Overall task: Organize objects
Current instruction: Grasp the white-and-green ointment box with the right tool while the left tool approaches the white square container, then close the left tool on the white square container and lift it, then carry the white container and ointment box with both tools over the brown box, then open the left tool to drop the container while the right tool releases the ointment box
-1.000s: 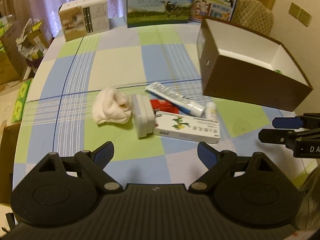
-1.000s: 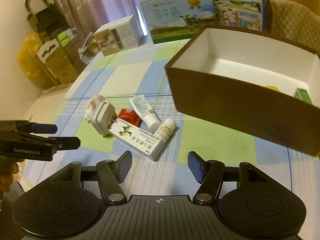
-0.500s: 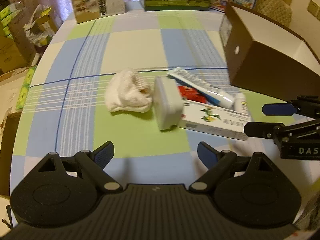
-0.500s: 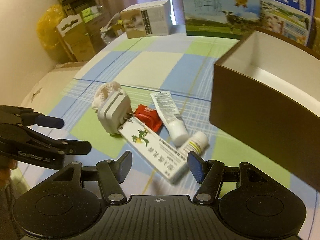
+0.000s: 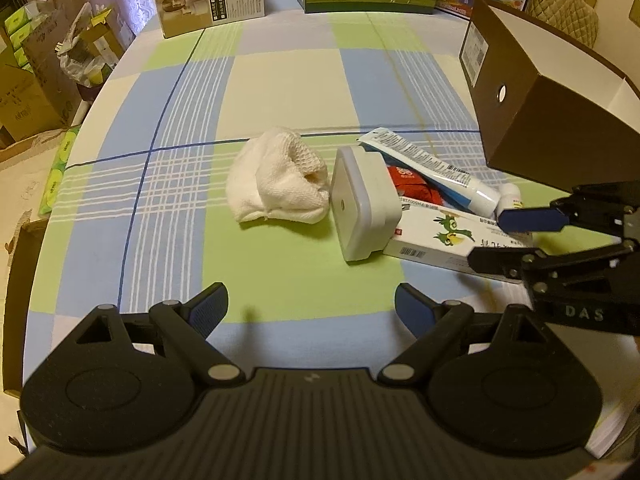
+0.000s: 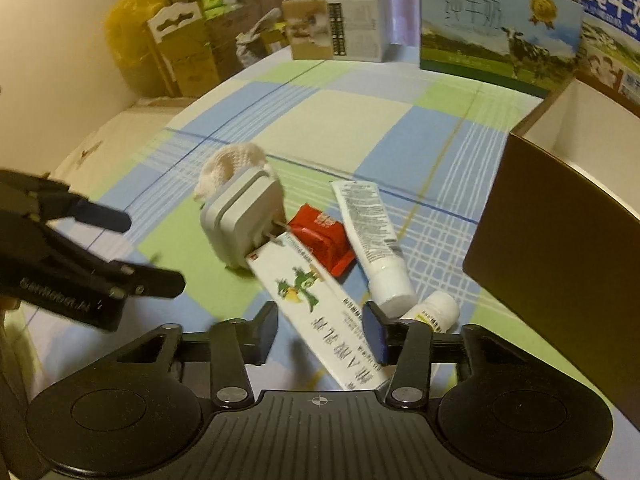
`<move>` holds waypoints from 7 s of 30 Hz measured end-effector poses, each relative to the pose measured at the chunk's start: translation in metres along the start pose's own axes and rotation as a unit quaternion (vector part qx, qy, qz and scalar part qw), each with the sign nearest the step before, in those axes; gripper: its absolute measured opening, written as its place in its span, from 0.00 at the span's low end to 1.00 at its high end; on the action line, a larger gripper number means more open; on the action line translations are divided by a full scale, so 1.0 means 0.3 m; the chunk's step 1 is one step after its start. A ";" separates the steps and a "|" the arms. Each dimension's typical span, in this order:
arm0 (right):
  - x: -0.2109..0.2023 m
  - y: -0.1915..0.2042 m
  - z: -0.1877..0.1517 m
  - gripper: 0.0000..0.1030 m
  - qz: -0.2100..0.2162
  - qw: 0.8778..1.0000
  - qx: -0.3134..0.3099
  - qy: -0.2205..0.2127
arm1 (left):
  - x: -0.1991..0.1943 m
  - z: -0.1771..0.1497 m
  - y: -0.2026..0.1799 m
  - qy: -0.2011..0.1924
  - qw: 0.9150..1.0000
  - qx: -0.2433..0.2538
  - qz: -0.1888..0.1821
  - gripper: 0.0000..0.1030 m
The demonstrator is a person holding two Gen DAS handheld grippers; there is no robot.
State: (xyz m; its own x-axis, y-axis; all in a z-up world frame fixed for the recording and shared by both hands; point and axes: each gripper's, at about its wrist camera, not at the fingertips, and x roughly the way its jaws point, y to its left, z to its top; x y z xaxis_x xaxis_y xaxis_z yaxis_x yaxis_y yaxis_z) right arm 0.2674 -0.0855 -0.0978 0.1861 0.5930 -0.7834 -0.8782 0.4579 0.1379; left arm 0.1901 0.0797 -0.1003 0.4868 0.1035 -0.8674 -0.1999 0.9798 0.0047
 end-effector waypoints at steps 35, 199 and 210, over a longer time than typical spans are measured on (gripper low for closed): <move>0.066 0.068 -0.010 0.46 -0.009 0.999 0.000 0.032 | 0.011 -0.004 -0.005 0.001 1.000 0.002 0.007 0.86; -0.423 -0.952 0.048 0.35 -0.124 0.899 0.404 -0.115 | 0.231 0.718 -0.887 -0.069 0.976 0.192 -0.071 0.66; -0.536 -0.862 0.012 0.53 -0.151 0.928 0.322 -0.109 | 0.160 0.680 -0.837 -0.076 0.975 0.186 -0.091 0.81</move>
State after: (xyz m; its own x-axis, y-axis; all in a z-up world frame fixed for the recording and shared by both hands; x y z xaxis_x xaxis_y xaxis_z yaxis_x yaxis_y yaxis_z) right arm 0.4661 -0.2970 -0.0053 0.5266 0.4612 -0.7141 -0.3386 0.8843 0.3214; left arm 0.4372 -0.1265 -0.0416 0.6111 -0.0820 -0.7873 0.2099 0.9758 0.0612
